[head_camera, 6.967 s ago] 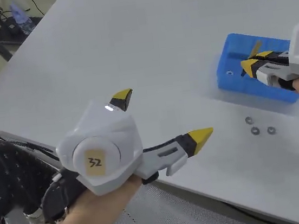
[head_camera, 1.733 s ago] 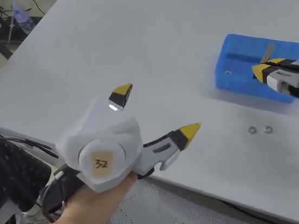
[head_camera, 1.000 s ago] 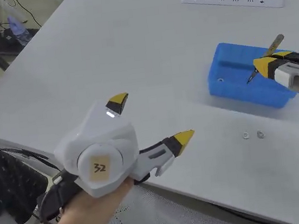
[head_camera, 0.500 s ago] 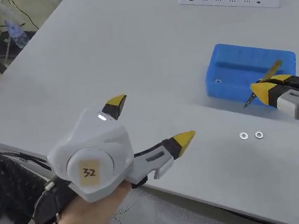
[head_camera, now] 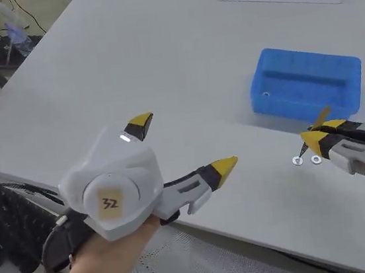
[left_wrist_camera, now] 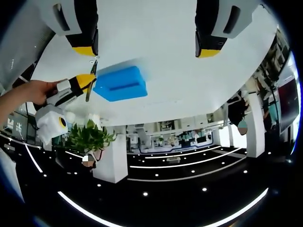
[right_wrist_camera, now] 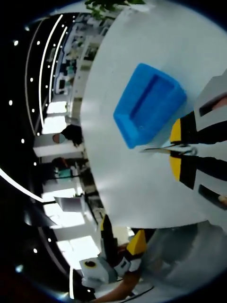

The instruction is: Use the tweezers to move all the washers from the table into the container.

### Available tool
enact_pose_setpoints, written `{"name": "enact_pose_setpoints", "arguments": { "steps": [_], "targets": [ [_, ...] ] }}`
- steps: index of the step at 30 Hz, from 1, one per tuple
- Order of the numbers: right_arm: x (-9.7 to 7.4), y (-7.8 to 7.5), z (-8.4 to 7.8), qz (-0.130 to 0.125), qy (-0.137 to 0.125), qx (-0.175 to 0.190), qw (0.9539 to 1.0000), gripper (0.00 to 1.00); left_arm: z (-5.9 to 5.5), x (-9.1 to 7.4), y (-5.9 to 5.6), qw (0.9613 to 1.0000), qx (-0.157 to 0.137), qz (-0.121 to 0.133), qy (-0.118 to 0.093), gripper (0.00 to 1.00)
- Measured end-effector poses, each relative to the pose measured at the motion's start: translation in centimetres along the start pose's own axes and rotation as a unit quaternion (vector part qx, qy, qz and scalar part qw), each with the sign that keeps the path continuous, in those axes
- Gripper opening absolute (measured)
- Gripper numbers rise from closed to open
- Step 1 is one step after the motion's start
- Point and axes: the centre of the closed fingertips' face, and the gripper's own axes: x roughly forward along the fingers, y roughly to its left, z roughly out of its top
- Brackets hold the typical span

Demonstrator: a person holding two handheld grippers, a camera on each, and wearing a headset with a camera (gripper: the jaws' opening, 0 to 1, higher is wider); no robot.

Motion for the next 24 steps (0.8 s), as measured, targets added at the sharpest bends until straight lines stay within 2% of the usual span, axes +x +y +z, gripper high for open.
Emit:
{"name": "enact_pose_setpoints", "arguments": {
  "steps": [4,10,11,20,24],
  "targets": [
    [0.09,0.02,-0.07,0.003,-0.001,0.013,0.9999,0.05,-0.05,0.01,0.1,1.0,0.002,0.002,0.001,0.86],
    [0.38,0.1,-0.54,0.004,0.007,0.009,0.9999,0.05,-0.14,0.04,0.08,1.0,0.006,0.003,0.005,0.86],
    [0.34,0.09,-0.34,0.004,-0.002,0.01,0.9999,0.05,-0.15,0.03,0.04,1.0,0.007,0.002,0.006,0.87],
    [0.11,0.31,-0.66,0.004,-0.007,0.009,0.9999,0.04,0.24,-0.06,0.24,0.9999,0.011,0.009,-0.005,0.93],
    [0.04,0.15,-0.71,0.001,-0.001,0.014,0.9999,0.04,0.4,-0.07,0.48,0.9997,0.014,0.015,-0.011,0.97]
  ]
}}
